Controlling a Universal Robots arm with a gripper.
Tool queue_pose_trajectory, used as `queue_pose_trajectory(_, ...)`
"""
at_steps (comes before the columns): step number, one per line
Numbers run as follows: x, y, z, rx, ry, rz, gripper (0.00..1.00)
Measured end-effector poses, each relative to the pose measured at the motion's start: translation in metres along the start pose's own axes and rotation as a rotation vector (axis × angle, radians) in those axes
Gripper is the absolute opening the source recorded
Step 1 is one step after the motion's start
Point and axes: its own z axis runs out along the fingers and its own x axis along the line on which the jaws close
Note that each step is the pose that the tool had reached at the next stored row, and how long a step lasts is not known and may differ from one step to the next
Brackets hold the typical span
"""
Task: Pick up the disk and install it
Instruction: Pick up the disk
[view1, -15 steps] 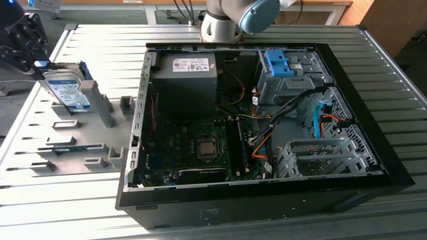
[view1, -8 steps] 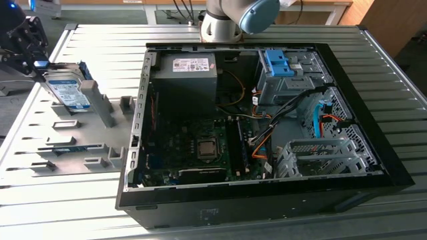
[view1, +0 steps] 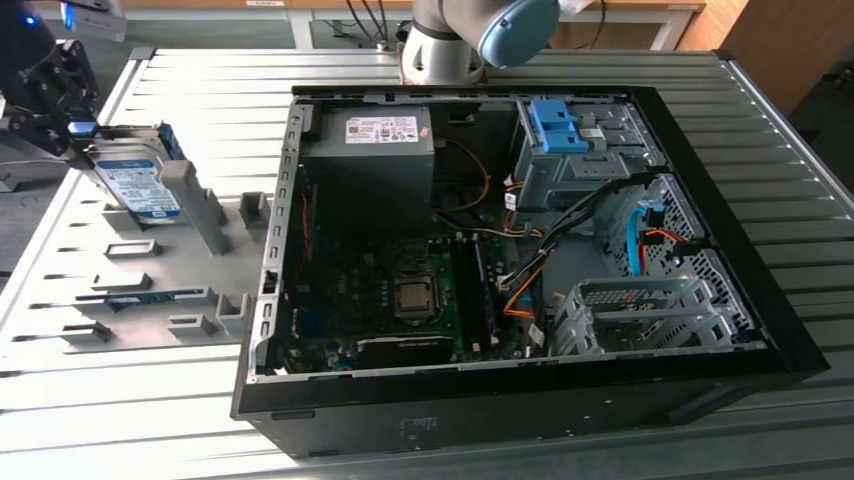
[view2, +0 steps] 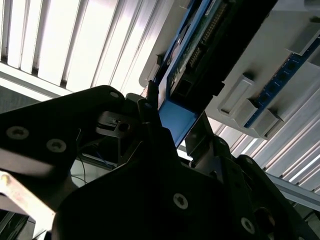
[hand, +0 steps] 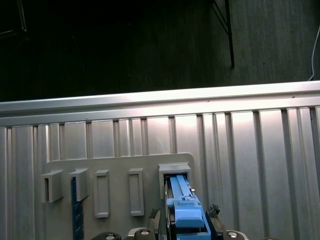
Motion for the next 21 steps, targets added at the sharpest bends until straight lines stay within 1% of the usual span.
queue_pose_trajectory(2,0.0,0.0,0.0013,0.0,0.0,0.0,0.47)
queue_pose_trajectory(14,0.0,-0.0001,0.0023,0.0,0.0,-0.001,0.47)
queue_pose_trajectory(17,0.0,-0.0003,0.003,-0.0005,0.0001,-0.022,0.47)
queue_pose_trajectory(21,0.0,-0.0003,0.003,-0.0007,0.0002,-0.025,0.47)
